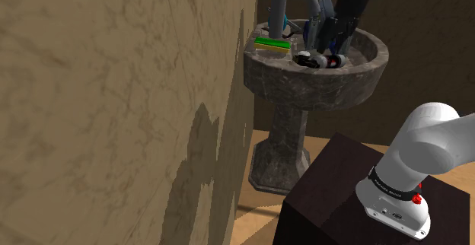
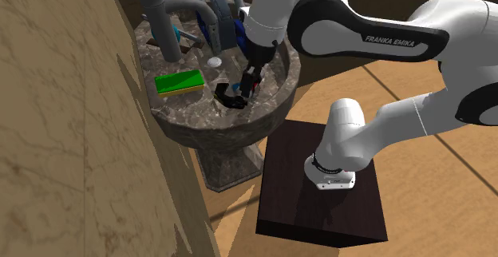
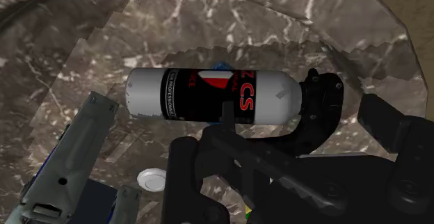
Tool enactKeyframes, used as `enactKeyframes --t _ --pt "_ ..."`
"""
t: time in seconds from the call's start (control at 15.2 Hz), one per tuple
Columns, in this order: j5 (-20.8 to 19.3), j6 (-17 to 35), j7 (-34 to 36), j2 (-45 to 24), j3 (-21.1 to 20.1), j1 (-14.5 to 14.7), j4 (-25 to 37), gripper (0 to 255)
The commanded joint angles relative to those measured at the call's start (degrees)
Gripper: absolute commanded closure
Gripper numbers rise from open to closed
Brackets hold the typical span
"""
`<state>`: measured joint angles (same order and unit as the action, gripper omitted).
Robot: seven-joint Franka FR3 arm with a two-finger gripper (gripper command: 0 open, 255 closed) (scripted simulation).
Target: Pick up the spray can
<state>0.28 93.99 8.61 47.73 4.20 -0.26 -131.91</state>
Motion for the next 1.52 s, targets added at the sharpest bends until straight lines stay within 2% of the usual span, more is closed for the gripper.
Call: enactKeyframes --t 0.0,0.59,1.19,1.25,1.45 --pt "0.0 0.0 0.0 0.0 0.0 0.0 0.0 0" --pt "12.8 3.5 22.5 -22.0 4.9 -6.8 12.7 0" --pt "12.9 9.0 21.2 -21.4 4.9 -6.9 6.3 0" --pt "12.9 8.9 21.2 -21.3 4.9 -6.9 6.3 255" --pt "12.9 8.9 21.2 -21.2 4.9 -6.9 6.2 255"
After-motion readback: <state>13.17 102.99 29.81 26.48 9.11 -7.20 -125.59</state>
